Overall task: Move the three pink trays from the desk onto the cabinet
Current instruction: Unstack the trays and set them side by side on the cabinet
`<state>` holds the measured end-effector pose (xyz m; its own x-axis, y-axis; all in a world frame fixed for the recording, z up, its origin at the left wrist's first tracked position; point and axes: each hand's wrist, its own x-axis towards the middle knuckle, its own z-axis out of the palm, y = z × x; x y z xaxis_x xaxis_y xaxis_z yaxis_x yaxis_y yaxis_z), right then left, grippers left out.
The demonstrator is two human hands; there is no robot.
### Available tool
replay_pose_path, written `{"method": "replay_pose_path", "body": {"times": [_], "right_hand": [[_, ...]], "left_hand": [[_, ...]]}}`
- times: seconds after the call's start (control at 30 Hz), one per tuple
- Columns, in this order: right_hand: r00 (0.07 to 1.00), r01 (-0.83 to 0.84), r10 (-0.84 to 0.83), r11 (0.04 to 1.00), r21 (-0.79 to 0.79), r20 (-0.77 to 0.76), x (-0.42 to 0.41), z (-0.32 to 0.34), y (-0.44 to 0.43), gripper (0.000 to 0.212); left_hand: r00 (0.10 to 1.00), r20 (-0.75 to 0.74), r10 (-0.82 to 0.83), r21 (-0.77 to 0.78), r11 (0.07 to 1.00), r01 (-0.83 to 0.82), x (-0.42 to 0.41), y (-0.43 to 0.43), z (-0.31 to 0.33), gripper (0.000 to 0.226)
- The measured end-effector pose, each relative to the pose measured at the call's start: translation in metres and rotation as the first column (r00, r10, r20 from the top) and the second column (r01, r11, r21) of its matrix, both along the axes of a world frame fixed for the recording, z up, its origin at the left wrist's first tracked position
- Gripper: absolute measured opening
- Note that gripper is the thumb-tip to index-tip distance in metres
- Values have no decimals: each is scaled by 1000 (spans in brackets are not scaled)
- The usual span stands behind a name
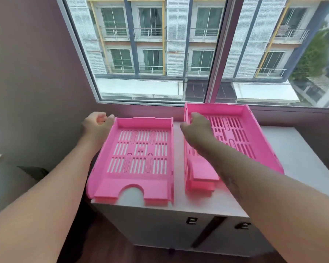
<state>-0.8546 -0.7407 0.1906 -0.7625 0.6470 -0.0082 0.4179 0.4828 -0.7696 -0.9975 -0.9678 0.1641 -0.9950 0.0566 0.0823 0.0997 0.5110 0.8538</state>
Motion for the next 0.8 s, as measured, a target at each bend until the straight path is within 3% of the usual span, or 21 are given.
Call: {"method": "replay_pose_path", "body": {"times": [0.1, 0.23, 0.37, 0.5, 0.57, 0.67, 0.8], "right_hand": [[994, 109, -108, 991, 81, -17, 9, 15, 53, 40], [967, 236, -249, 958, 165, 63, 50, 8, 119, 18], [939, 290, -310, 946, 142, 151, 99, -20, 153, 28], [917, 309, -333, 941, 139, 220, 128, -54, 163, 33], [904, 329, -345, 938, 107, 253, 137, -70, 166, 30], [901, 348, -345, 937, 37, 264, 139, -82, 169, 30], [923, 353, -346, 936, -10, 169, 139, -61, 185, 31]], "left_hand": [[993, -19, -120, 27, 992, 121, 1, 52, 21, 52], [955, 7, -295, -15, 955, 295, 35, 119, 26, 51], [906, 90, -413, -74, 905, 419, 80, 163, -1, 53], [897, 236, -374, -121, 904, 410, 113, 179, -38, 49], [902, 245, -356, -121, 912, 393, 121, 182, -48, 17], [931, 201, -305, -114, 937, 331, 122, 186, -48, 30], [947, 105, -304, -55, 949, 311, 115, 201, -22, 30]]}}
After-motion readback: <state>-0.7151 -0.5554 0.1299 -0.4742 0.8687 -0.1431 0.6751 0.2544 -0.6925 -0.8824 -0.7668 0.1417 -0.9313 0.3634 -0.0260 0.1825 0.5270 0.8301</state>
